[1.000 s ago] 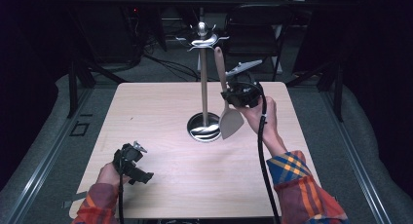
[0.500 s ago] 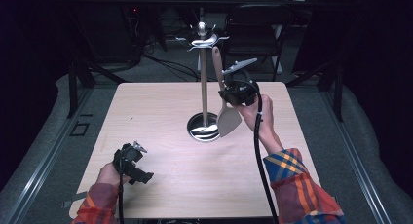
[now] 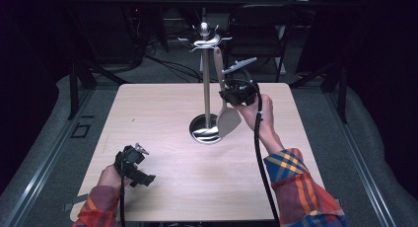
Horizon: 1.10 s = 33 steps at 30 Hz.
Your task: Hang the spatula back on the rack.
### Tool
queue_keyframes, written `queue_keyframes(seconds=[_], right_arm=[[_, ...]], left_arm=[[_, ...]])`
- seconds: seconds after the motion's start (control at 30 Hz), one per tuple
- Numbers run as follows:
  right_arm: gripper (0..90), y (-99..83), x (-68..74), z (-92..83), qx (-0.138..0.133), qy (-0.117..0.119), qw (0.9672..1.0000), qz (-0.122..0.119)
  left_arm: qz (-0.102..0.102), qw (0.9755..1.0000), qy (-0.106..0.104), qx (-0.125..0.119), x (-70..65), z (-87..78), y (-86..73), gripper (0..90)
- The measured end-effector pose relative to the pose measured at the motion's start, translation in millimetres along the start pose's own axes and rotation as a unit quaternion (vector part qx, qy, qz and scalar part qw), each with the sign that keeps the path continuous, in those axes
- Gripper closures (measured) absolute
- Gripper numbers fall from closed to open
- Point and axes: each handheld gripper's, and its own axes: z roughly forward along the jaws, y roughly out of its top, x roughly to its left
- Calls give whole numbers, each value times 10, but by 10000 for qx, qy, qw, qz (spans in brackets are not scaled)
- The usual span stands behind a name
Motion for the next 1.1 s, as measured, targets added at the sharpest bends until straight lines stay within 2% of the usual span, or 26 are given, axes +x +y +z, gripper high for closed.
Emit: queue_keyframes(seconds=[0.23, 0.57, 0.7, 1.0, 1.03, 1.07, 1.1], right_arm=[[762, -21, -1, -14, -4, 149, 9999, -10], [693, -132, -31, -53, 135, 204, 9997, -68], [636, -226, -45, -79, 248, 251, 9993, -114], [417, -512, -82, -81, 606, 500, 9969, -20], [362, -606, -74, -48, 561, 486, 9972, -5], [362, -606, -74, -48, 561, 486, 9972, -5], [326, -659, -65, -27, 531, 451, 9976, 4]], left_arm=[[11, 10000, 3, 18, -4, 1, 0, 2], [15, 10000, -3, 29, -8, -1, 1, 2], [11, 10000, -5, 25, -8, 0, 0, 2], [13, 10000, 7, 36, -10, -1, 2, 2], [11, 10000, 5, 36, -10, -1, 2, 2], [11, 10000, 2, 38, -10, 0, 2, 2], [13, 10000, 3, 38, -10, 0, 2, 3]])
